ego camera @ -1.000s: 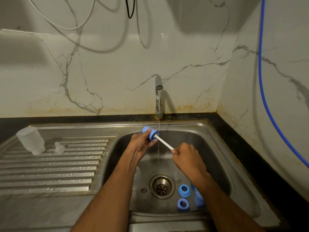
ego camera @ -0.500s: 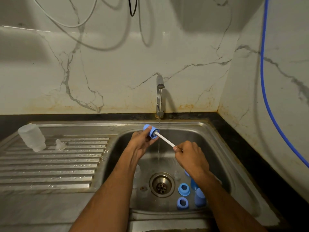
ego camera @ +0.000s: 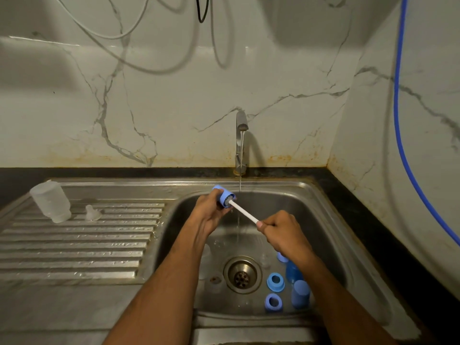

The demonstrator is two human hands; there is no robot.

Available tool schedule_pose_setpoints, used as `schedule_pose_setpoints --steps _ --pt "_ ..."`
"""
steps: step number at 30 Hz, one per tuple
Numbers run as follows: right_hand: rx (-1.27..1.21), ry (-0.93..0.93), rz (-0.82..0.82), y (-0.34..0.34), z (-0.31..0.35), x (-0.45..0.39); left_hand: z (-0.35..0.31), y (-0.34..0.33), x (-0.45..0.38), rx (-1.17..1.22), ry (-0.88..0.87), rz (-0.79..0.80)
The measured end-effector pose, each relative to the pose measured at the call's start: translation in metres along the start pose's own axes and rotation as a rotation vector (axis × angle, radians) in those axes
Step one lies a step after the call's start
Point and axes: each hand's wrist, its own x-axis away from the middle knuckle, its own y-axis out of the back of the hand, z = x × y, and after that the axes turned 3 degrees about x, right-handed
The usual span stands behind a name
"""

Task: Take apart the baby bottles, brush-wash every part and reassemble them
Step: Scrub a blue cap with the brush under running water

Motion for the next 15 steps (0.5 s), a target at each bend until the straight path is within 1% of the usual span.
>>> schedule_pose_setpoints --steps 3,7,9,12,15 --pt "0.005 -0.007 0.010 0.006 -0.001 -0.001 -0.007 0.002 -0.005 0.038 -0.024 -0.048" --pt "-0.019 -0.029 -0.001 -0.002 0.004 -0.003 0.000 -0.007 -0.002 0.084 0.021 0.019" --pt "-0.033 -0.036 -0.017 -0.009 0.007 -0.003 0.005 -0.008 -0.002 0.047 0.002 0.023" --pt "-0.032 -0.027 -0.021 -0.010 0.008 -0.004 0.005 -0.005 -0.003 -0.037 -0.025 -0.018" --pt "-0.035 -0.037 0.010 -0.004 0.005 -0.005 -0.003 0.004 -0.006 0.014 -0.008 -0.054"
